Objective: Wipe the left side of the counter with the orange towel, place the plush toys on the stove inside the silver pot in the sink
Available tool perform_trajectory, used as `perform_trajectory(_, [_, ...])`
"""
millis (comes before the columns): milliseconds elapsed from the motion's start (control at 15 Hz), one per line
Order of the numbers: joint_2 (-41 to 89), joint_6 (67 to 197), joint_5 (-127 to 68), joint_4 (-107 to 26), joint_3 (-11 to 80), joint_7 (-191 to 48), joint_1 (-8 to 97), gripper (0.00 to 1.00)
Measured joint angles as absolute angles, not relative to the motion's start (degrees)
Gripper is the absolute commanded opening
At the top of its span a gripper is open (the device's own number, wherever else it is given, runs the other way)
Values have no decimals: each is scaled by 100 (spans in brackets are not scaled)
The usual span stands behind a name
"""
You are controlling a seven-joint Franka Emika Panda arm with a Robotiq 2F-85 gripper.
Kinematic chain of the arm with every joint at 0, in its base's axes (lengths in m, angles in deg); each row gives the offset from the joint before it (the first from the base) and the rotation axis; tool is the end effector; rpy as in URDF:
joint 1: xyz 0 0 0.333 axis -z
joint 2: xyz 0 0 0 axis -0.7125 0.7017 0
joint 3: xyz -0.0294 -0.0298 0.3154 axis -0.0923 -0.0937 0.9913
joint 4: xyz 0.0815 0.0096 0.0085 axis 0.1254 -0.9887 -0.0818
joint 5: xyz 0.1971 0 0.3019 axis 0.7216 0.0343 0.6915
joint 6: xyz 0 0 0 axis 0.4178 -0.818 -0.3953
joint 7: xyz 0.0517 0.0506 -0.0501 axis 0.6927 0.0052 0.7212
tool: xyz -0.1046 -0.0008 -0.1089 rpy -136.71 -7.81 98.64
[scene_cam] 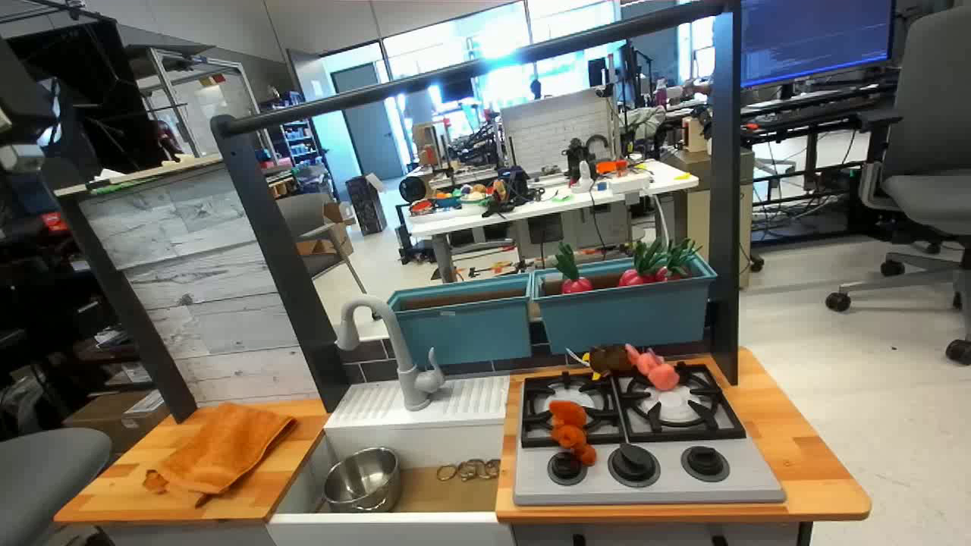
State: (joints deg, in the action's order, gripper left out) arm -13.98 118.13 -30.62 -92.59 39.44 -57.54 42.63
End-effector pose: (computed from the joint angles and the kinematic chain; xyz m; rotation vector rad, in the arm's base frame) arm 0.3814 0.0194 0.3831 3.0527 0.3961 -0.0591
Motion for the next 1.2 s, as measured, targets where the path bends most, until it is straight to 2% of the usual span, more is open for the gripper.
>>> perform_trajectory(400, [-1088, 11866, -2954, -9101, 4056, -6038, 4181, 100])
perform_trajectory(800, [1012, 12733, -3241, -8161, 4537, -7429, 3991, 100])
perform_trajectory(1200, [3315, 13922, -3939, -6794, 4362, -8837, 3527, 100])
